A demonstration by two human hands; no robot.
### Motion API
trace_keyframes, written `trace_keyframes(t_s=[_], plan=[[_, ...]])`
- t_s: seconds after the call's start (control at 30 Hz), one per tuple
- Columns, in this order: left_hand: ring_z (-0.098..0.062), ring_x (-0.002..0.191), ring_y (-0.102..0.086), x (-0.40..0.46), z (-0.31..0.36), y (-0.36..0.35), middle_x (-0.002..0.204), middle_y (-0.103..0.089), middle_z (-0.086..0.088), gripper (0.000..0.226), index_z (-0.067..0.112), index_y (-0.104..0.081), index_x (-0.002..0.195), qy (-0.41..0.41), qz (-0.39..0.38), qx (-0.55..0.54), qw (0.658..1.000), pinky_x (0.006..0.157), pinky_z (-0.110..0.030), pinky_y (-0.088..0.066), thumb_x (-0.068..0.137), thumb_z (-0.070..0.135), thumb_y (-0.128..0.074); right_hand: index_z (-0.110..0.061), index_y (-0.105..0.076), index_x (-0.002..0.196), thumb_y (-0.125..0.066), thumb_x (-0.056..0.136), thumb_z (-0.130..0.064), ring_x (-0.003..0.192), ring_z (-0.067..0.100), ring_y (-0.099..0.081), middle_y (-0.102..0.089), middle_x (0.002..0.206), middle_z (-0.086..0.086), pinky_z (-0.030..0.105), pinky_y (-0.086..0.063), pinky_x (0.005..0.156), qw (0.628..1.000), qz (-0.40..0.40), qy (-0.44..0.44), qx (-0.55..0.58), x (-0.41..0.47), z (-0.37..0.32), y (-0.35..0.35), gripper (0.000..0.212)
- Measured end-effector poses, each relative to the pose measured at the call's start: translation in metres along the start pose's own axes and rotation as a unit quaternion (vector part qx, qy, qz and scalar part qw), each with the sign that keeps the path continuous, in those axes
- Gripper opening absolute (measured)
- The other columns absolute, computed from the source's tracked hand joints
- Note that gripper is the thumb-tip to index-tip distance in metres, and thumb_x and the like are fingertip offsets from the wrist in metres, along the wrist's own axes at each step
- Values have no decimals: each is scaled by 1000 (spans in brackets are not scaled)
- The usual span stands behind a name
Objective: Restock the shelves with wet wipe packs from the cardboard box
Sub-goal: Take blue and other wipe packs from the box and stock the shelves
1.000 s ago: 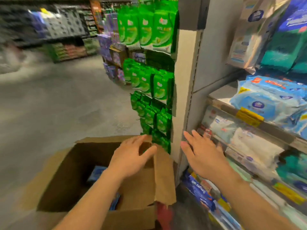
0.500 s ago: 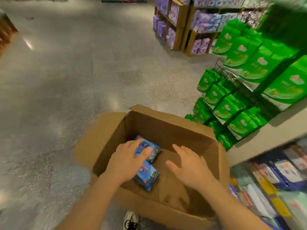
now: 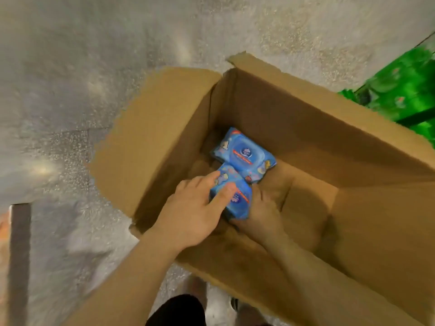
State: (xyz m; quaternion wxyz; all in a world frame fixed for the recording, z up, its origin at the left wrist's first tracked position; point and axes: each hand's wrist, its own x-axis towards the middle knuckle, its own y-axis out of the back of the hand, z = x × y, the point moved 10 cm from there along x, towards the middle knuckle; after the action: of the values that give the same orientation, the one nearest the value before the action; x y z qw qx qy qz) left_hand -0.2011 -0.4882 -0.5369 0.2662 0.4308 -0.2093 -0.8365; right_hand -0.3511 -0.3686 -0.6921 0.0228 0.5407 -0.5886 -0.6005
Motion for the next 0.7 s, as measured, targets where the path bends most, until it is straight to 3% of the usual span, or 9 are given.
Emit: trace_keyframes(t_s=[0.1, 0.3, 0.37, 0.43, 0.5, 0.57, 0.6, 0.63, 0.7], plan=[[-20, 144, -32, 10, -19, -10, 158, -40, 14, 104, 41, -32, 156, 32, -20, 10, 999, 121, -40, -26, 68, 89, -2, -14, 0, 164, -87, 55, -65, 131, 40, -43, -40, 146, 20, 49, -39, 109, 1000, 12, -1, -13, 22, -7, -26, 149], [-16, 147, -34, 21, -40, -12, 157, -43, 15, 96, 43, -36, 153, 71, -30, -5, 997, 121, -41, -28, 74, 90, -9, -24, 13, 161, -82, 62, -66, 128, 35, -43, -39, 141, 13, 47, -35, 105, 997, 7, -24, -78, 44, -5, -37, 143], [-16, 146, -38, 22, -39, -14, 156, -46, 13, 90, 40, -39, 153, 80, -37, -30, 996, 121, -40, -30, 79, 87, -20, -32, 10, 160, -78, 56, -71, 126, 34, -46, -44, 138, 10, 47, -36, 104, 998, -7, -24, -59, 39, -1, -28, 141], [-14, 142, -44, 19, -29, -12, 153, -51, 10, 81, 36, -43, 152, 77, -37, -47, 995, 119, -38, -34, 86, 82, -32, -40, -6, 158, -75, 49, -72, 125, 31, -53, -52, 136, 1, 45, -42, 105, 997, -43, -49, 42, 28, 8, -20, 133], [-12, 136, -51, 12, -12, -9, 146, -57, 9, 63, 34, -49, 148, 62, -38, -59, 996, 111, -28, -37, 97, 69, -43, -36, -35, 150, -75, 42, -62, 113, 20, -64, -62, 127, -7, 35, -51, 95, 964, -93, -89, 232, 8, 17, -12, 118], [-10, 133, -52, 1, 5, -11, 143, -59, 9, 53, 31, -53, 145, 60, -55, -70, 994, 103, -22, -36, 100, 59, -48, -17, -55, 139, -75, 40, -47, 90, 17, -72, -72, 111, 0, 27, -56, 76, 892, -126, -153, 406, -24, 28, -3, 105], [-10, 135, -51, -5, 12, -12, 146, -58, 9, 55, 28, -52, 146, 60, -62, -76, 993, 106, -23, -36, 100, 58, -49, -13, -60, 133, -76, 43, -42, 87, 22, -74, -76, 106, 6, 31, -58, 74, 853, -149, -183, 465, -44, 32, 0, 96], [-11, 137, -51, -12, 21, -13, 149, -55, 9, 60, 26, -50, 149, 59, -69, -83, 992, 113, -27, -36, 99, 60, -49, -14, -63, 128, -76, 48, -40, 91, 29, -76, -77, 105, 12, 39, -60, 80, 821, -164, -205, 507, -65, 39, 5, 85], [-12, 139, -49, -26, 44, -16, 154, -52, 8, 64, 26, -47, 152, 49, -73, -110, 990, 119, -34, -35, 99, 61, -50, -18, -67, 124, -75, 58, -49, 106, 38, -73, -78, 107, 13, 51, -53, 95, 792, -153, -237, 541, -110, 47, 38, 73]])
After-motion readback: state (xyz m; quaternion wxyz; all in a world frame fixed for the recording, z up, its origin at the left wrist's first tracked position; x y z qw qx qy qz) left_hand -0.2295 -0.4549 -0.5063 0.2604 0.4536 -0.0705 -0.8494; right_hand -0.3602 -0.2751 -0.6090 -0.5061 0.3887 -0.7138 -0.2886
